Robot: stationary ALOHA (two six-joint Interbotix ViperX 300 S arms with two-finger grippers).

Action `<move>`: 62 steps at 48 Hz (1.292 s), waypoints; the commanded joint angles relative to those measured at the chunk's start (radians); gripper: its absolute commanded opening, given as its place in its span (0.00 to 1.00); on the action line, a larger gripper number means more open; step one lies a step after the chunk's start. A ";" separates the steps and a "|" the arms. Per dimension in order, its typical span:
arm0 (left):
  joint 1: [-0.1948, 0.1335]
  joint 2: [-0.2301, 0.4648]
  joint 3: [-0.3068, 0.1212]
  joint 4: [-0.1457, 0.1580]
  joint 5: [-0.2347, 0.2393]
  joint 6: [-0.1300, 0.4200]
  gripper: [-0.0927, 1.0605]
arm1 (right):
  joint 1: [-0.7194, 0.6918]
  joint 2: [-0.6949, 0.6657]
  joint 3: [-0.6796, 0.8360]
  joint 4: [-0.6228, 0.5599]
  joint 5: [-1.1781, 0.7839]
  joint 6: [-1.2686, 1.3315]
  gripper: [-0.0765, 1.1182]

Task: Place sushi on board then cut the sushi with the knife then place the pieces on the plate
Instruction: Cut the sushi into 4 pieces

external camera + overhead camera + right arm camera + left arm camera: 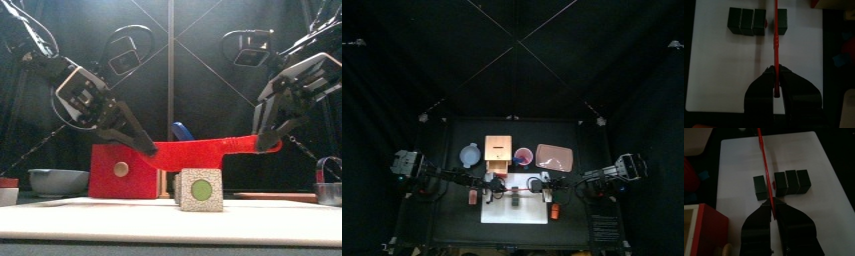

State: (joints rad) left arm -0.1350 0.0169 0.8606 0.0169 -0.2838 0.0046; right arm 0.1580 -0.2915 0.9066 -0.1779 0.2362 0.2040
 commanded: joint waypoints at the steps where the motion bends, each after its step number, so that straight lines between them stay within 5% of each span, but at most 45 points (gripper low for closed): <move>1: -0.052 -0.014 0.015 0.008 0.014 0.000 0.46 | 0.049 -0.040 0.005 0.015 0.018 -0.003 0.41; 10: -0.086 0.017 0.006 -0.012 0.011 -0.002 0.46 | 0.109 -0.015 0.009 0.069 0.018 0.000 0.41; 38: -0.044 0.061 -0.011 -0.023 0.012 0.000 0.46 | 0.109 0.043 0.012 0.078 0.020 -0.003 0.41; 62: -0.052 0.072 -0.003 -0.026 0.023 -0.002 0.46 | 0.115 0.083 0.014 0.084 0.018 -0.003 0.41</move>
State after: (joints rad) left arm -0.1795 0.0890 0.8345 -0.0107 -0.2838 0.0031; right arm 0.2470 -0.2086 0.9081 -0.0966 0.2362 0.2056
